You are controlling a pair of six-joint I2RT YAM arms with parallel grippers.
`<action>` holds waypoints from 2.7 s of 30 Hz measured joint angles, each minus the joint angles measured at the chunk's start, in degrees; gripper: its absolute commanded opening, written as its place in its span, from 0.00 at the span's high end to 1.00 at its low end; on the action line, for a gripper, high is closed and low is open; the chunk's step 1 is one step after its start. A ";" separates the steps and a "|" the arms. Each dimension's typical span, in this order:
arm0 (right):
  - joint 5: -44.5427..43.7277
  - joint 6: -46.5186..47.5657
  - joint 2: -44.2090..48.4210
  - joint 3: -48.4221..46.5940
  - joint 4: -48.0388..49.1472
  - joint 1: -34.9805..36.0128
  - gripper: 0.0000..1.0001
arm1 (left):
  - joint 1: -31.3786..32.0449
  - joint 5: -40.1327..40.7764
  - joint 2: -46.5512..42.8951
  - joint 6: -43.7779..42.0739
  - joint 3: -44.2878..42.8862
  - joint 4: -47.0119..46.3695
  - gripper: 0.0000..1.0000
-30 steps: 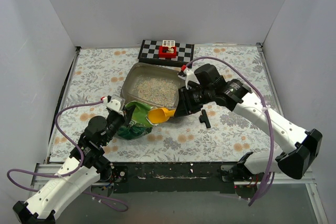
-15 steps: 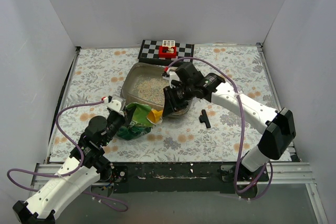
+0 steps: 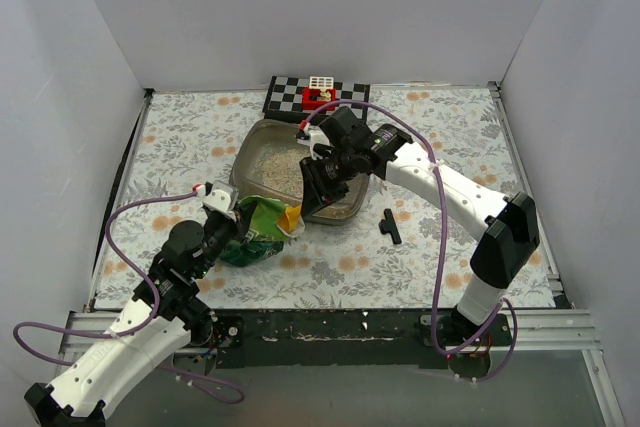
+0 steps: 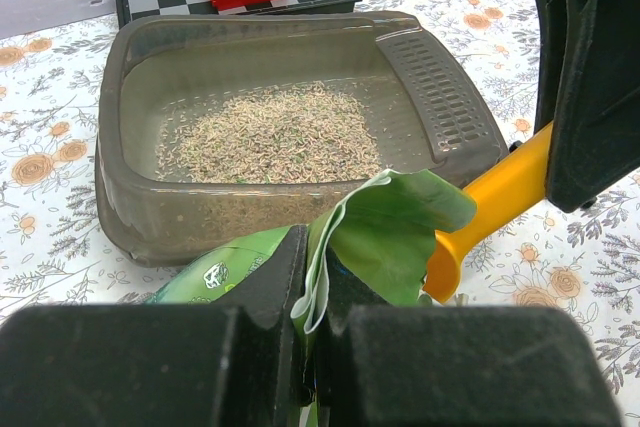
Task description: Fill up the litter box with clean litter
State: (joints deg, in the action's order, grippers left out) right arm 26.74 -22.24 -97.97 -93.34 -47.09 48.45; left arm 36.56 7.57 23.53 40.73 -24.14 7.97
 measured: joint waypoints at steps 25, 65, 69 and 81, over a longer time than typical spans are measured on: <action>0.39 -1.14 0.04 -2.45 0.11 2.29 0.99 | -0.04 1.29 -3.89 -0.46 0.11 1.18 1.00; 21.29 -17.59 -9.64 28.35 63.25 2.91 0.99 | 0.04 -2.29 -3.65 -0.46 0.96 2.91 1.00; 21.33 -20.57 -8.50 31.69 70.44 2.84 0.99 | 0.04 -2.27 -3.54 -0.46 0.96 2.62 1.00; 21.00 -24.50 1.14 39.95 78.66 2.29 0.99 | 0.02 -2.27 -3.54 -0.44 0.96 0.72 1.00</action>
State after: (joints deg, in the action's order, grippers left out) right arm 47.75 -46.74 -96.84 -53.39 31.57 50.74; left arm 36.58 5.30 19.99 40.29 -23.18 8.69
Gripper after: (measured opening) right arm 0.337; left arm 0.009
